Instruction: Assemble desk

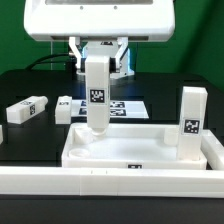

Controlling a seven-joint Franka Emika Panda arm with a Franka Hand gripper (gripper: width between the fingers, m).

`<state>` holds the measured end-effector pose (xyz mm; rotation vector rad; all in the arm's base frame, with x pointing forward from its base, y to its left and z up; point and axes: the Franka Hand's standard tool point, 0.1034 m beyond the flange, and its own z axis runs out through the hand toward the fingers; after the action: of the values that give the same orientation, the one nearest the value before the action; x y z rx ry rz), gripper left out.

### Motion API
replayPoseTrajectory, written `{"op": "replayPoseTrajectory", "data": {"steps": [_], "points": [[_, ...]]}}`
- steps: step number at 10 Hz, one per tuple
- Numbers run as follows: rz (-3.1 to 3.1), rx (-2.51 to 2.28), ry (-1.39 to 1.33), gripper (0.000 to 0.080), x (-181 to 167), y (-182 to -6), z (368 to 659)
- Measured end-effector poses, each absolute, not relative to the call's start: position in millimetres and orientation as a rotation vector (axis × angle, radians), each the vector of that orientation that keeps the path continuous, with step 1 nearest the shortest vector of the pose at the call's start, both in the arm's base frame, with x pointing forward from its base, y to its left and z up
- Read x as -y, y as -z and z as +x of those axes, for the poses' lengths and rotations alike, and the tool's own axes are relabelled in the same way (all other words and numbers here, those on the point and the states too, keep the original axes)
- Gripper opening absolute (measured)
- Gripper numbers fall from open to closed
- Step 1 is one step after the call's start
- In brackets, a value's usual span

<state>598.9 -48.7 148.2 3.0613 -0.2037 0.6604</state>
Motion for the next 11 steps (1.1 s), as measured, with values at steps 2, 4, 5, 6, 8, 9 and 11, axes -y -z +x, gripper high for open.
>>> {"op": "replayPoseTrajectory", "data": {"steps": [2, 4, 5, 6, 8, 9, 11], "points": [[3.053, 0.191, -0.652, 0.0291, 56, -141.6, 604], [3.045, 0.180, -0.658, 0.0291, 62, -140.0, 611], [3.045, 0.180, -0.659, 0.0291, 63, -140.3, 612], [3.046, 0.179, -0.657, 0.0291, 62, -139.6, 611], [3.046, 0.179, -0.655, 0.0291, 62, -138.7, 611], [3.039, 0.153, -0.651, 0.0291, 65, -134.7, 611], [3.033, 0.146, -0.656, 0.0291, 70, -137.3, 618]]}}
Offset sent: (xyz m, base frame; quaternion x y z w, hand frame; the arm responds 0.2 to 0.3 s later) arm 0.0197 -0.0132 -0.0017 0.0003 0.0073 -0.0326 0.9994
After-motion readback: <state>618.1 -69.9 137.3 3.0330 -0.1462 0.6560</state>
